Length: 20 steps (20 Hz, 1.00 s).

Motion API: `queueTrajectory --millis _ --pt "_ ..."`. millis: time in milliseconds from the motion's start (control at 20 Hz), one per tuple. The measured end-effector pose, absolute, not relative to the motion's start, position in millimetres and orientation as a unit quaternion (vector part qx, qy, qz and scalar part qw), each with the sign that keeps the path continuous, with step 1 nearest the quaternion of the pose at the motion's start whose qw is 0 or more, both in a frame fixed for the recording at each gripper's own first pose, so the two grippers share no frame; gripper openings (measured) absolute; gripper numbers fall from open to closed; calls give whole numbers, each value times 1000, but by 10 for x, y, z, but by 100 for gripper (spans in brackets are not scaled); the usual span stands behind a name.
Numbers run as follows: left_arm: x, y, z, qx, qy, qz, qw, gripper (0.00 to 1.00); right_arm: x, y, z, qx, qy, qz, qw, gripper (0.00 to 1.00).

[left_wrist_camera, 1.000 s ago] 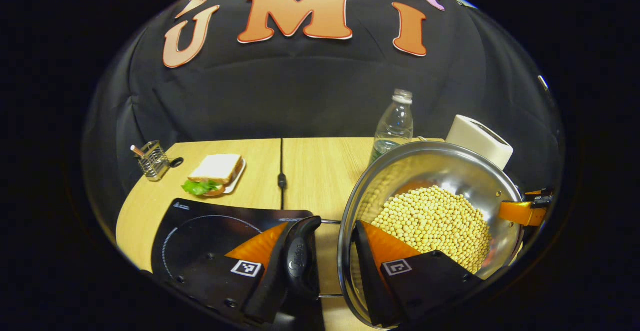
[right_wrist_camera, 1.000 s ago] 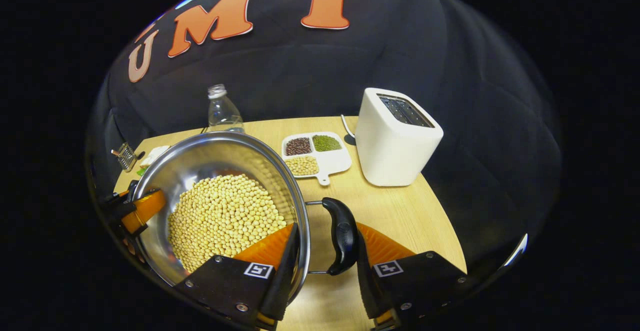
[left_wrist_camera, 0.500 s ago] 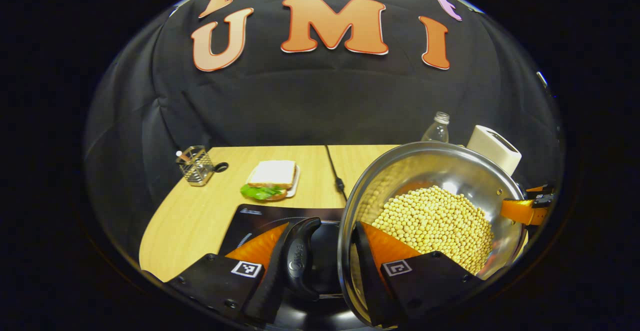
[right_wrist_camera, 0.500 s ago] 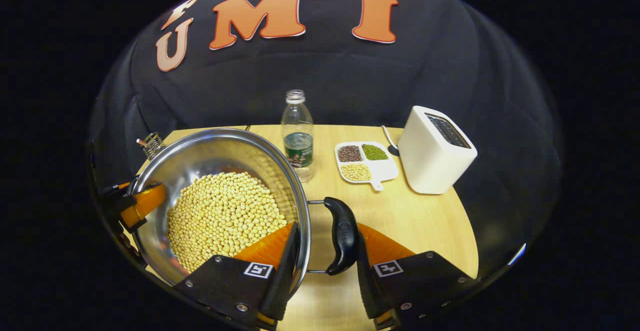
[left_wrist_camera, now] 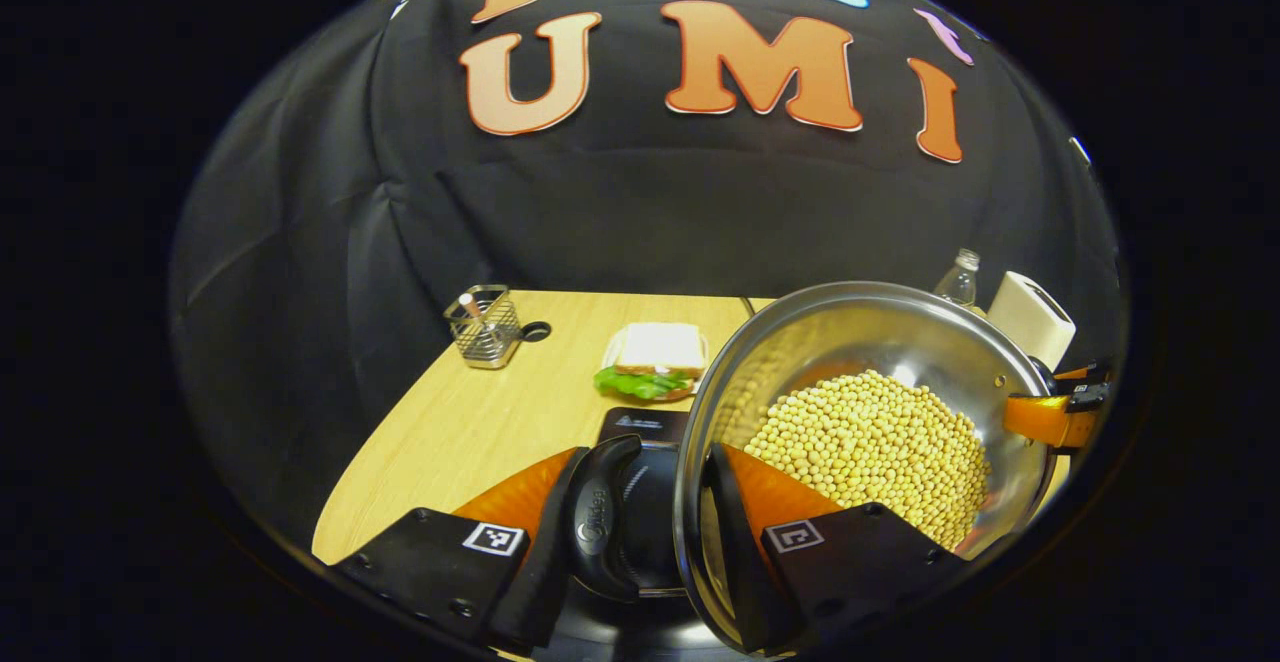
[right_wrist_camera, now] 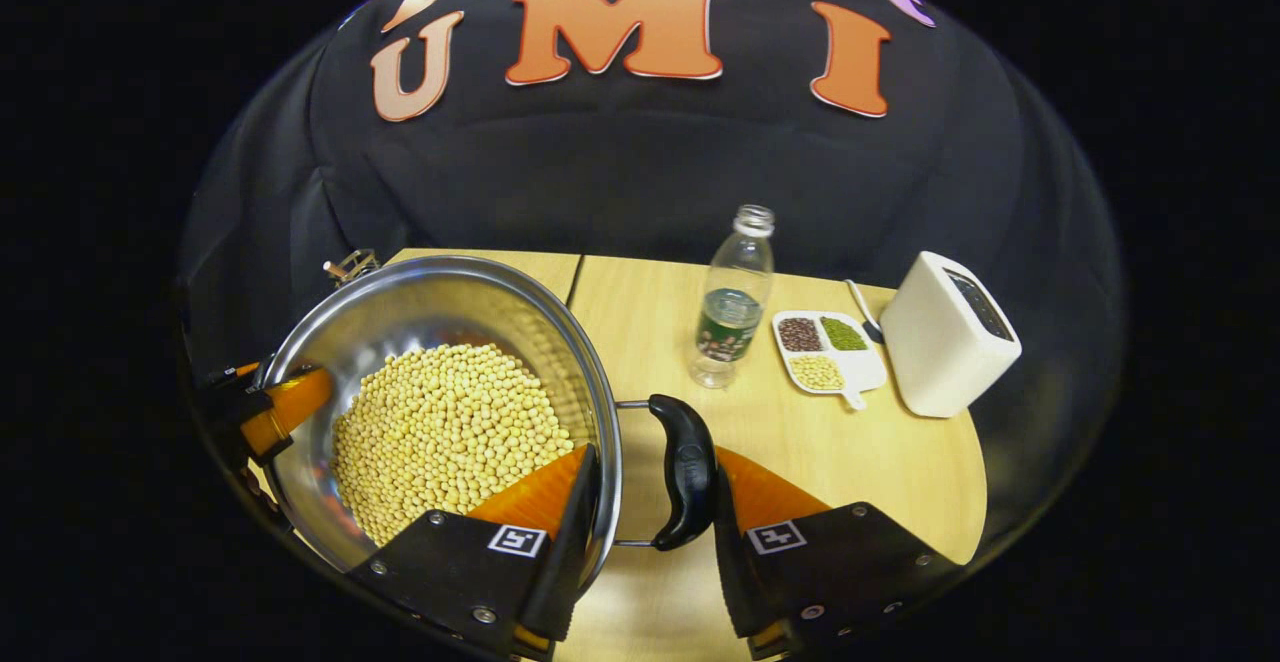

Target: First push the handle of the pot to place it horizontally, then grasp the pot with both hands and set it on the induction cooktop.

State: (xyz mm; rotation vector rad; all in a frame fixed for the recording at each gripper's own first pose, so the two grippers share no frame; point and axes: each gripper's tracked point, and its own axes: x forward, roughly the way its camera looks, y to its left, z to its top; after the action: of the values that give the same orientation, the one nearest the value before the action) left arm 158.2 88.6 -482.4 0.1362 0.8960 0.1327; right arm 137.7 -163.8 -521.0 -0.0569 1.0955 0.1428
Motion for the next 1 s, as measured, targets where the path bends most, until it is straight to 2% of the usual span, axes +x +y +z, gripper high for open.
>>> queueTrajectory --millis 50,200,250,300,350,400,450,550,600,650,700,750,850,900,1000 --pt "1575 981 -4832 67 434 69 896 70 1395 -1663 -5212 -26 524 72 848 59" --pt "1526 1228 -4894 70 440 81 892 73 1465 -1755 -5192 -23 532 80 843 59" --pt "1515 1277 -4929 69 444 83 890 70 1484 -1787 -5147 -27 535 82 841 54" --pt "1507 1324 -4967 67 446 85 888 70 1537 -1840 -5080 -27 536 82 840 59" --pt "1510 1368 -5010 65 449 85 887 70 1587 -1903 -5025 -29 538 83 838 59" --pt "1501 1407 -5050 63 451 87 886 70 1611 -1971 -4952 -28 541 83 836 54" --pt "1490 1434 -5083 61 454 88 885 73 1654 -2017 -4917 -26 544 82 834 59" --pt "1450 1474 -5178 57 461 90 881 76 1719 -2083 -4833 -25 552 79 830 59" --pt "1435 1488 -5223 56 465 91 879 70 1751 -2128 -4762 -27 552 79 829 59" --pt "1431 1502 -5242 53 466 92 879 73 1797 -2196 -4675 -29 553 80 829 59" --pt "1427 1517 -5265 51 467 92 878 70 1839 -2269 -4583 -31 551 81 830 59" --pt "1418 1510 -5271 49 467 93 878 77 1886 -2316 -4507 -33 551 81 830 59" --pt "1411 1513 -5304 45 469 94 877 70 1954 -2270 -4500 -34 552 81 829 59" --pt "1410 1517 -5322 44 470 93 876 74 1914 -2384 -4388 -34 553 79 829 59" --pt "1426 1521 -5328 40 467 96 878 74 1958 -2424 -4332 -27 551 74 831 59"
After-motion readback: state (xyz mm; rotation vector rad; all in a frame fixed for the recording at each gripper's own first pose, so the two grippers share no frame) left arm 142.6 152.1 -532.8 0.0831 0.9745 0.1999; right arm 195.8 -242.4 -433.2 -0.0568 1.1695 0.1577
